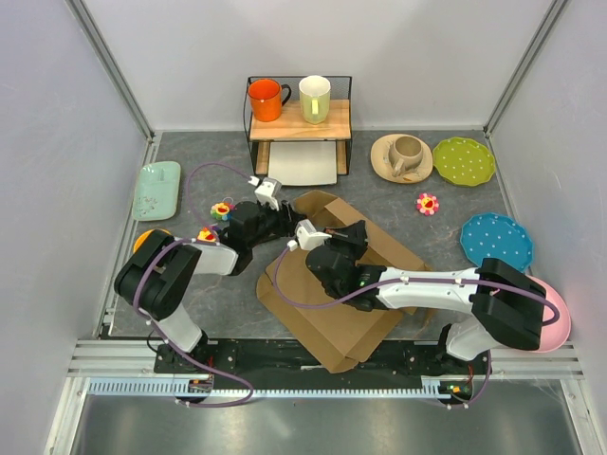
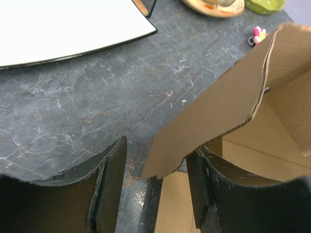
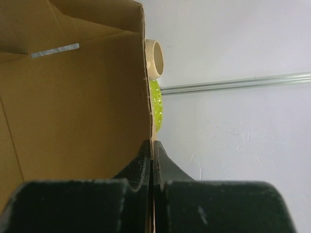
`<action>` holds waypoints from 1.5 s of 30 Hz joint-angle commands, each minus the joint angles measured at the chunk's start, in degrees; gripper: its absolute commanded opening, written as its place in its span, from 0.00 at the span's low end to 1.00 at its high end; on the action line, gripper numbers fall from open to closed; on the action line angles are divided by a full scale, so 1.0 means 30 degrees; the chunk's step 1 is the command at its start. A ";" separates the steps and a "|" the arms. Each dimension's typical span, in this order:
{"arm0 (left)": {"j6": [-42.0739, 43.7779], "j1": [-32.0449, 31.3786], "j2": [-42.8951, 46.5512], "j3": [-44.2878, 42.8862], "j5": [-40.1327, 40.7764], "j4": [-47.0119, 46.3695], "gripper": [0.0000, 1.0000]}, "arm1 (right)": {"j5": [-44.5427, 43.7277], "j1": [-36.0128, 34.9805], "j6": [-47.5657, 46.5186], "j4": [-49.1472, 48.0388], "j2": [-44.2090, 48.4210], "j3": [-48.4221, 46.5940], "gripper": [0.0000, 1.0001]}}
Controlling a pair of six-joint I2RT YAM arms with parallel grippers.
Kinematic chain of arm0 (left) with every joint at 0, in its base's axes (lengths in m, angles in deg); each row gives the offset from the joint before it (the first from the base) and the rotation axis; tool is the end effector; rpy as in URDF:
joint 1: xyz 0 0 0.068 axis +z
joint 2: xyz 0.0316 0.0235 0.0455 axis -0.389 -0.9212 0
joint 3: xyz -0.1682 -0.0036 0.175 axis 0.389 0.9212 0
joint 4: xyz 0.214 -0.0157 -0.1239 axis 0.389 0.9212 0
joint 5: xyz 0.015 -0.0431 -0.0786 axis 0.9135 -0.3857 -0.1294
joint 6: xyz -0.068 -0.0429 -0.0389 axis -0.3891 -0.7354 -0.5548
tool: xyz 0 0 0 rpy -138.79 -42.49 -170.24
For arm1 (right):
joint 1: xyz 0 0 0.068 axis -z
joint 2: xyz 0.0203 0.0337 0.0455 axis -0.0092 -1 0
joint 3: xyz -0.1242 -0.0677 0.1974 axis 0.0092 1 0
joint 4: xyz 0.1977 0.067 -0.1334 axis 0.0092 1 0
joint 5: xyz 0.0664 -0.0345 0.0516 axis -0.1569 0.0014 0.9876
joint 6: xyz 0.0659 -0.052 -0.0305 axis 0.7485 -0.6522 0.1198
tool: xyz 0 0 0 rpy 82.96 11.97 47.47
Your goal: Fold the paper box
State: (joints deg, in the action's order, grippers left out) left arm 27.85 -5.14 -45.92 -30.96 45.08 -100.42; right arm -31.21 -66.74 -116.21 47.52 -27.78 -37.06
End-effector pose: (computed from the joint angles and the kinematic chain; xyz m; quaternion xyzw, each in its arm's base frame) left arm 0.3037 -0.1787 0.1418 0.1307 0.7647 -0.3105 0.5493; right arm 0.1922 0.2490 0.1974 -0.4064 0.6425 -0.4153 0.4996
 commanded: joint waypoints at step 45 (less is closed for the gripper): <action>0.0436 -0.0002 0.3543 -0.5101 -0.2080 0.5300 0.02 | 0.0742 -0.0076 0.0907 -0.0673 0.0013 0.0852 0.00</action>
State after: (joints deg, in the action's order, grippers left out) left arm 27.45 -5.73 -37.72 -40.08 38.40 -76.58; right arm -33.85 -66.63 -117.21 44.65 -27.16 -36.27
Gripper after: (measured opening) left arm 0.032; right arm 0.012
